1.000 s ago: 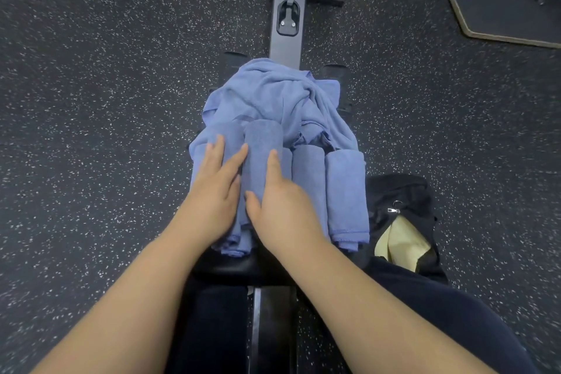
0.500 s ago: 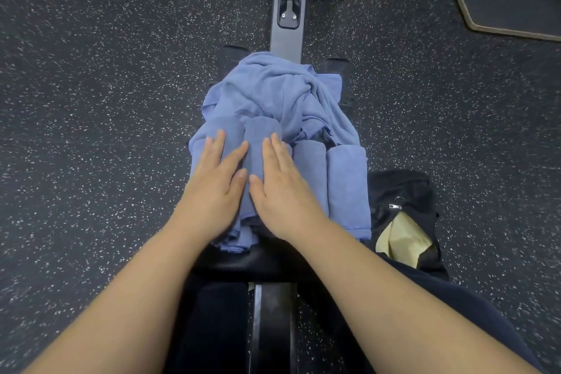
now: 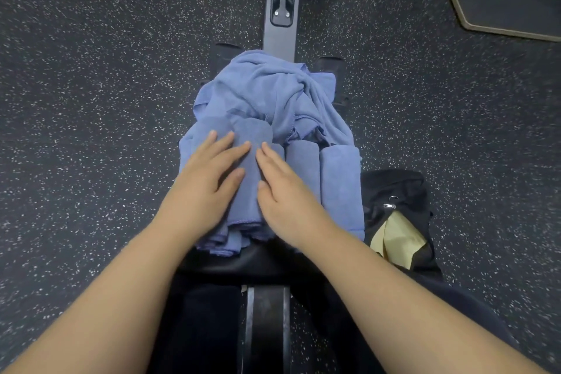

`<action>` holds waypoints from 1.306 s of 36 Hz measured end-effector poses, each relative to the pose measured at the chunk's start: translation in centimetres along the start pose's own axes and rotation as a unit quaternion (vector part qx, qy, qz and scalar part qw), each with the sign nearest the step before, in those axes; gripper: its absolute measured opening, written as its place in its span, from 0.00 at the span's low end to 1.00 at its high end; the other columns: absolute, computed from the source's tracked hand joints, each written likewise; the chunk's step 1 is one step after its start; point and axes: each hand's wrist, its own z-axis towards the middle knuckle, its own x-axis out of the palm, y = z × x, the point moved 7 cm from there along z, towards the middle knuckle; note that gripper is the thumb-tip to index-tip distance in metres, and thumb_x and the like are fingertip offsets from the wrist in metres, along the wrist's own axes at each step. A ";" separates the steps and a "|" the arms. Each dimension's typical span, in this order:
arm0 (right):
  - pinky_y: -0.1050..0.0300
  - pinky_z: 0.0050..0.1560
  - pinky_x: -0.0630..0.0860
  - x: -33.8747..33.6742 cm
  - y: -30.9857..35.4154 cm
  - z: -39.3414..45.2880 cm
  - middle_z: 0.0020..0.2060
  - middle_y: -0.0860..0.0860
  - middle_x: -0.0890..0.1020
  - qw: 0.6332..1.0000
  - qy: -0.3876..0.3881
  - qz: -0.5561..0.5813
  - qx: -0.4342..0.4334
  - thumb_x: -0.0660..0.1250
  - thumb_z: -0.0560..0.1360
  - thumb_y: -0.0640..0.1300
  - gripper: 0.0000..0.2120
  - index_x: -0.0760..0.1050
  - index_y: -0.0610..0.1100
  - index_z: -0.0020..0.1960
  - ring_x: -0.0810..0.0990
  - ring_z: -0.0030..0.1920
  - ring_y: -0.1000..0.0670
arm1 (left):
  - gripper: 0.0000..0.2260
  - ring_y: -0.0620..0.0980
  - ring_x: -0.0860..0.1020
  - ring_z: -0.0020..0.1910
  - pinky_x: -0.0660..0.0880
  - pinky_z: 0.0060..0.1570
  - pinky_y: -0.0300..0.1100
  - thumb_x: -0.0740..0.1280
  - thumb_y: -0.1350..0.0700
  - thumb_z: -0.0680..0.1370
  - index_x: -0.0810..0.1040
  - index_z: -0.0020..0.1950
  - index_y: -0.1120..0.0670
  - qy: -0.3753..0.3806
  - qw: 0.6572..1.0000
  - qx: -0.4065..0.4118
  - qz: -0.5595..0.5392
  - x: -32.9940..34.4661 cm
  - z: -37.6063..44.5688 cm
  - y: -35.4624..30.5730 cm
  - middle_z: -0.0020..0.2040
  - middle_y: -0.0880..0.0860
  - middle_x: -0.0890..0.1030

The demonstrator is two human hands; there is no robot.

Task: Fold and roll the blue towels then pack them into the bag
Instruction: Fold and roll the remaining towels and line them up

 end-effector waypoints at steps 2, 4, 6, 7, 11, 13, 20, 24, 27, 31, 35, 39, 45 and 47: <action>0.80 0.62 0.38 0.3 -0.1 -0.2 0.78 0.49 0.47 1.000 -0.003 0.012 0.000 0.54 0.82 0.40 0.27 0.49 0.40 0.78 0.47 0.77 0.55 | 0.22 0.53 0.50 0.78 0.46 0.73 0.40 0.64 0.57 0.80 0.67 0.74 0.50 -0.034 0.998 -0.033 0.030 -0.3 0.1 0.6 0.78 0.54 0.56; 0.77 0.63 0.40 0.7 -0.2 -0.4 0.78 0.52 0.44 1.000 0.001 0.021 0.005 0.56 0.82 0.44 0.29 0.46 0.42 0.78 0.46 0.76 0.57 | 0.24 0.57 0.47 0.78 0.46 0.74 0.48 0.63 0.55 0.80 0.64 0.75 0.47 -0.037 0.994 -0.094 0.048 -0.2 0.0 1.5 0.79 0.55 0.50; 0.74 0.63 0.41 1.2 0.0 -0.6 0.78 0.52 0.41 1.000 0.010 0.023 0.008 0.56 0.82 0.46 0.32 0.43 0.42 0.78 0.45 0.75 0.57 | 0.23 0.56 0.48 0.78 0.50 0.75 0.55 0.62 0.53 0.80 0.63 0.75 0.42 -0.025 0.991 -0.127 0.028 0.0 -0.2 2.0 0.80 0.51 0.47; 0.74 0.63 0.42 1.3 0.1 -0.7 0.78 0.52 0.40 1.000 0.012 0.023 0.010 0.57 0.82 0.46 0.32 0.42 0.42 0.78 0.44 0.75 0.57 | 0.24 0.55 0.49 0.78 0.51 0.75 0.53 0.62 0.55 0.80 0.63 0.75 0.41 -0.021 0.991 -0.128 0.010 0.1 -0.3 2.0 0.80 0.50 0.46; 0.76 0.62 0.41 1.6 0.4 -0.6 0.77 0.52 0.39 1.000 0.008 0.021 0.013 0.61 0.80 0.46 0.37 0.41 0.42 0.78 0.42 0.76 0.57 | 0.24 0.51 0.51 0.78 0.52 0.72 0.44 0.62 0.58 0.80 0.64 0.74 0.41 -0.020 0.993 -0.114 -0.009 0.0 -0.4 1.7 0.80 0.50 0.44; 0.74 0.63 0.44 1.7 0.6 -0.6 0.77 0.53 0.39 1.000 0.009 0.019 0.013 0.62 0.79 0.47 0.38 0.41 0.42 0.78 0.43 0.75 0.58 | 0.24 0.51 0.51 0.77 0.54 0.71 0.43 0.61 0.59 0.80 0.65 0.74 0.41 -0.018 0.993 -0.115 -0.013 -0.1 -0.5 1.7 0.80 0.49 0.43; 0.67 0.68 0.50 2.1 1.1 -0.7 0.77 0.55 0.37 1.000 0.012 0.024 0.012 0.62 0.79 0.48 0.38 0.40 0.44 0.78 0.45 0.75 0.58 | 0.22 0.49 0.46 0.78 0.48 0.69 0.37 0.58 0.60 0.82 0.66 0.73 0.41 -0.013 0.994 -0.108 -0.017 -0.2 -0.4 1.9 0.80 0.52 0.43; 0.73 0.65 0.42 2.1 0.6 -0.7 0.77 0.54 0.39 0.999 -0.005 0.036 0.012 0.61 0.79 0.48 0.38 0.40 0.44 0.78 0.42 0.75 0.58 | 0.20 0.50 0.47 0.78 0.48 0.72 0.40 0.60 0.51 0.81 0.65 0.73 0.38 -0.007 0.993 -0.113 -0.014 0.2 -0.4 1.8 0.80 0.52 0.43; 0.71 0.68 0.41 1.9 0.2 -0.7 0.78 0.52 0.42 0.999 -0.027 0.038 0.011 0.59 0.80 0.47 0.35 0.42 0.43 0.78 0.43 0.76 0.56 | 0.23 0.49 0.45 0.78 0.47 0.73 0.40 0.62 0.46 0.79 0.64 0.74 0.38 -0.002 0.994 -0.107 -0.014 0.4 -0.6 1.4 0.80 0.53 0.42; 0.69 0.69 0.42 2.0 0.0 -0.6 0.78 0.51 0.44 0.998 -0.040 0.038 0.009 0.57 0.81 0.47 0.32 0.43 0.44 0.78 0.45 0.76 0.55 | 0.24 0.49 0.45 0.78 0.47 0.74 0.42 0.64 0.44 0.78 0.63 0.74 0.37 0.007 0.993 -0.115 -0.013 0.5 -0.6 1.4 0.80 0.52 0.41; 0.69 0.70 0.42 1.7 -0.1 -0.5 0.78 0.51 0.46 0.998 -0.048 0.041 0.002 0.57 0.81 0.47 0.31 0.46 0.43 0.78 0.46 0.76 0.56 | 0.25 0.49 0.45 0.78 0.48 0.74 0.44 0.63 0.43 0.78 0.62 0.74 0.36 0.009 0.993 -0.118 -0.006 0.6 -0.5 1.5 0.80 0.51 0.41; 0.68 0.71 0.46 0.3 -0.4 -0.2 0.77 0.49 0.56 0.994 -0.105 0.039 -0.006 0.58 0.82 0.46 0.25 0.57 0.42 0.76 0.53 0.76 0.54 | 0.25 0.49 0.44 0.78 0.49 0.74 0.45 0.64 0.42 0.77 0.63 0.73 0.37 -0.001 0.994 -0.108 -0.012 0.8 -0.4 1.7 0.80 0.52 0.42; 0.69 0.69 0.49 -2.2 -1.4 2.1 0.74 0.47 0.64 0.987 -0.159 0.029 -0.005 0.56 0.82 0.42 0.20 0.64 0.41 0.74 0.59 0.74 0.51 | 0.26 0.49 0.46 0.78 0.51 0.74 0.48 0.62 0.38 0.75 0.64 0.73 0.35 0.000 0.994 -0.110 -0.013 0.9 -0.4 1.9 0.80 0.51 0.42; 0.63 0.72 0.51 -3.1 -2.0 3.1 0.74 0.47 0.63 0.986 -0.168 0.000 -0.001 0.55 0.82 0.42 0.20 0.64 0.42 0.74 0.60 0.74 0.49 | 0.28 0.49 0.46 0.78 0.52 0.74 0.49 0.58 0.34 0.72 0.63 0.72 0.35 0.001 0.994 -0.110 -0.016 0.9 -0.4 1.8 0.80 0.51 0.42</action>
